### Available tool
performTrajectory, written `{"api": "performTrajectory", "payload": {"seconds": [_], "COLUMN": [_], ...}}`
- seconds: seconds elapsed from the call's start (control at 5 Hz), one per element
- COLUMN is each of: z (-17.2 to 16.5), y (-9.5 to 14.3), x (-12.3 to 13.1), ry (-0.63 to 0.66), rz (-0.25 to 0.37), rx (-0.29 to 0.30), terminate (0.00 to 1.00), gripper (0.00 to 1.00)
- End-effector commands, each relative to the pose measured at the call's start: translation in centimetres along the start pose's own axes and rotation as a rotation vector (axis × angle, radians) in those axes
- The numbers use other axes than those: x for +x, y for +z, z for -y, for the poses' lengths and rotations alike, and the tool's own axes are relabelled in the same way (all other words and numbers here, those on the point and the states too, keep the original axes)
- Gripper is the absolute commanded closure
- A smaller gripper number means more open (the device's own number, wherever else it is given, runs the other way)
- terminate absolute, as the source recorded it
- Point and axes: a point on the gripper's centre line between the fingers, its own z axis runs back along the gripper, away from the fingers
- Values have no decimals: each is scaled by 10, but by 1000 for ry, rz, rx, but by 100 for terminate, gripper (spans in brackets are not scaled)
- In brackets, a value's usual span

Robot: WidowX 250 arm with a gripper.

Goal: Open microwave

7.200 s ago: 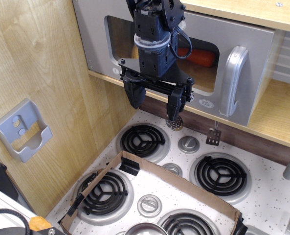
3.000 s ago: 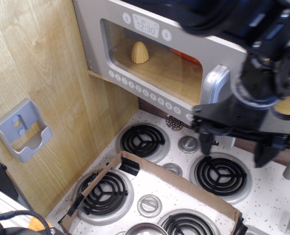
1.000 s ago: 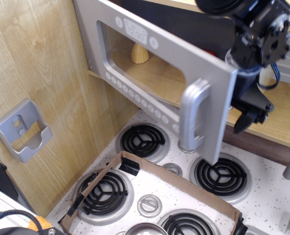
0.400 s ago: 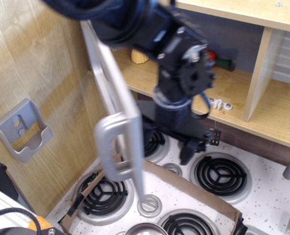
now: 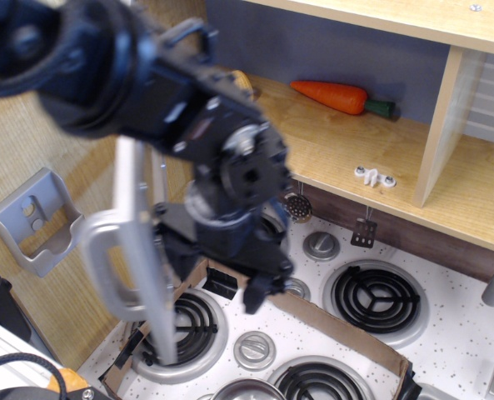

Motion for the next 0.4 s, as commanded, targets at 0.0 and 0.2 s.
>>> {"api": "performTrajectory", "payload": {"seconds": [0.0,0.2], "z": [-19,-20], "y": [-6,-4], "x": [-13,-6], "ry": [67,68], "rz": [48,43], "rx": [25,26], "terminate": [0,100], "gripper": [0,0]}}
